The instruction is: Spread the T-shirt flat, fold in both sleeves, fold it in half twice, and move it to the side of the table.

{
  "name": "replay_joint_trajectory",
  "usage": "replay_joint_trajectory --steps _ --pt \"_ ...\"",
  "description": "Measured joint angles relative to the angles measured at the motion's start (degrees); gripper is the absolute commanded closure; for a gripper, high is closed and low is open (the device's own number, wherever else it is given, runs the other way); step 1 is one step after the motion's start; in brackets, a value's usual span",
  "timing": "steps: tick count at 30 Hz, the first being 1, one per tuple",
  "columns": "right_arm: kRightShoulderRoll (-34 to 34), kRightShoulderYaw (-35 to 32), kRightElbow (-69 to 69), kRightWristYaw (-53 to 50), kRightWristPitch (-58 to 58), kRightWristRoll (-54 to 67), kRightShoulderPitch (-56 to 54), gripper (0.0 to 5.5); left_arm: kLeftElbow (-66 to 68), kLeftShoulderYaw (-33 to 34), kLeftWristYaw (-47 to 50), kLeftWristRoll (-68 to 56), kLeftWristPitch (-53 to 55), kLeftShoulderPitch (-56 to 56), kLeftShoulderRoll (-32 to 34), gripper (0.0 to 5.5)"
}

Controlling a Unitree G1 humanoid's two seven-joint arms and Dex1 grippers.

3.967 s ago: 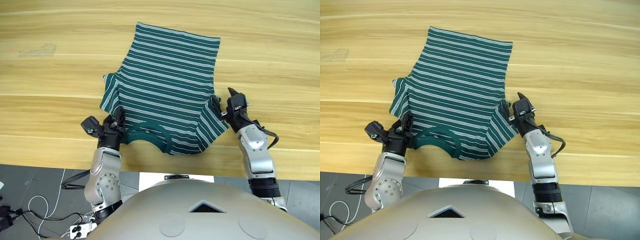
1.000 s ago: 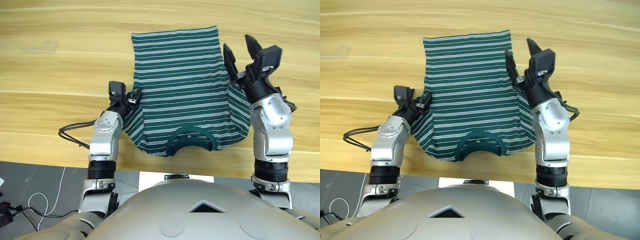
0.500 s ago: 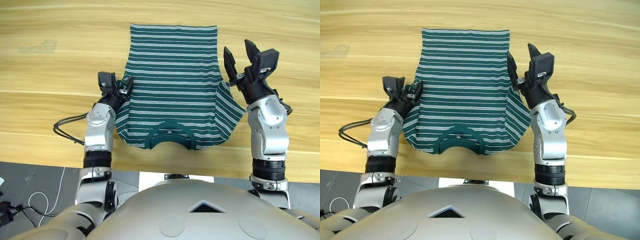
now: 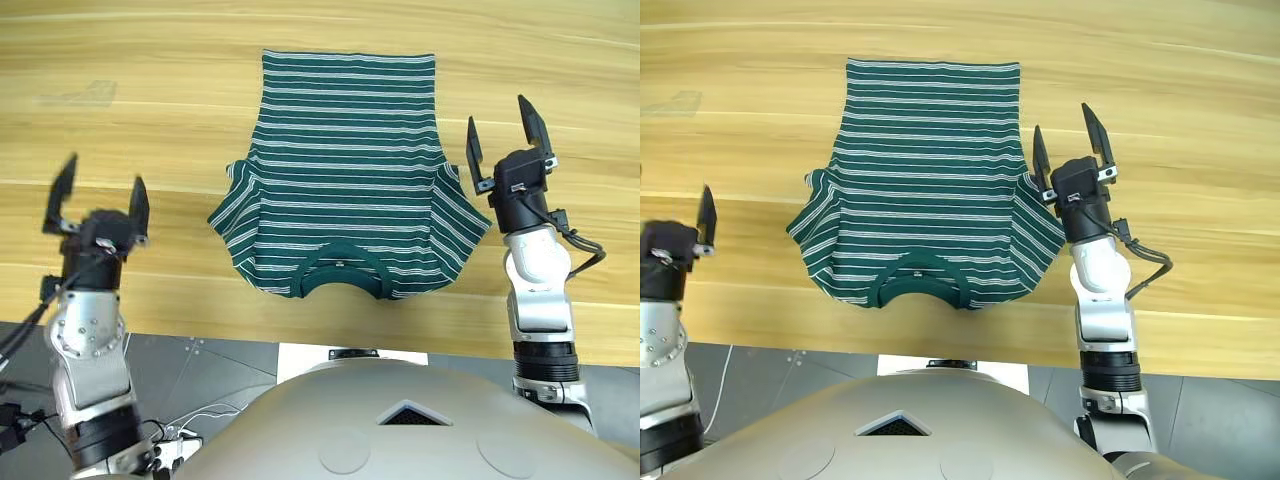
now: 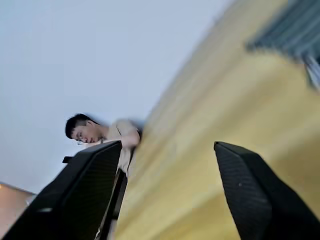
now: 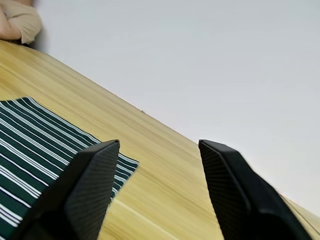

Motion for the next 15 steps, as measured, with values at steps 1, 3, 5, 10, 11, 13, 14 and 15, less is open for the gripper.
replay_joint_trajectory --steps 1,3,5,10,11,13,14,15 --pt "-0.8 -0.7 0.5 -0.1 -0.3 -0.7 0.2 2.57 1.0 -2.2 0.3 4.9 -0.2 2.4 1.8 2.06" --pt "-2.5 -2.0 1.0 -0.5 -0.5 -1.6 0.2 2.57 -0.4 -7.1 -0.1 10.5 -2.3 6.5 4.5 2.06" --pt "-3.0 -2.3 1.1 -0.5 -0.7 -1.6 0.0 2.57 -2.6 -8.8 -1.0 12.3 -2.3 7.6 6.1 2.06" --pt "-3.0 -3.1 1.1 -1.1 -0.8 -1.6 0.2 2.57 -5.7 -12.3 -4.3 12.9 -2.8 6.9 11.7 2.06" --pt "-2.9 -2.9 1.0 -1.1 -0.8 -1.6 0.3 2.57 -5.6 -13.8 -5.1 13.0 -3.0 5.0 12.3 2.06" --pt "-2.7 -2.7 0.8 -1.2 -0.8 -1.6 0.8 2.57 -4.6 -15.4 -6.0 13.0 -3.0 1.8 13.6 2.06" --pt "-2.5 -2.5 0.5 -1.2 -0.8 -1.6 1.4 2.57 -3.5 -16.3 -6.4 13.1 -2.8 -0.5 14.1 2.06" --pt "-2.4 -2.2 0.3 -1.3 -1.0 -1.6 2.2 2.57 -2.5 -17.0 -6.7 13.1 -2.4 -2.4 14.4 2.06"
